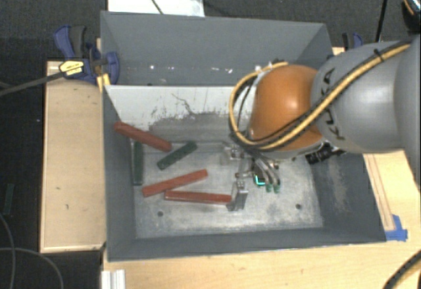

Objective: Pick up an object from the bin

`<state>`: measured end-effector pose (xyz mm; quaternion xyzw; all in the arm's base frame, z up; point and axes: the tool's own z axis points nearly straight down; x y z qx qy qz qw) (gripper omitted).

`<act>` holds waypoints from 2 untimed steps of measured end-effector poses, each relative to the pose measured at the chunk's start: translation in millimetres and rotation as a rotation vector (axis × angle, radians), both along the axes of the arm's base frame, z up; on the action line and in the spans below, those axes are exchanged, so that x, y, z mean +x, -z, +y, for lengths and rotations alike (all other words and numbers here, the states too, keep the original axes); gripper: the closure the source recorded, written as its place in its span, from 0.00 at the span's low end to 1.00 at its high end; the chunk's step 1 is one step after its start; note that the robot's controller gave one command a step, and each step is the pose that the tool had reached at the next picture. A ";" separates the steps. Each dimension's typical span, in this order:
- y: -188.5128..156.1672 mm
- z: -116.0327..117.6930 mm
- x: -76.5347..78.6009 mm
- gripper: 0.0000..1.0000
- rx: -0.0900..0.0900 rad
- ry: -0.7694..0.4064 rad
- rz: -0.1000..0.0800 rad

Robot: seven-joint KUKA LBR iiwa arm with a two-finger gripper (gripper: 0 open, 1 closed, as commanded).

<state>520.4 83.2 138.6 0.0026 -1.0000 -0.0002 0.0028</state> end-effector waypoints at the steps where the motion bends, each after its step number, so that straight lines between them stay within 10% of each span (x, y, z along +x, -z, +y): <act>1: 72.3 7.4 3.8 0.00 0.000 -0.017 0.000; 2: 68.3 7.4 5.6 1.00 0.001 -0.015 -0.007</act>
Offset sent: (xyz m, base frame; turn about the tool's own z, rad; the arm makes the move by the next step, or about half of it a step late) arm 0.0052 0.0073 -0.0686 -0.0203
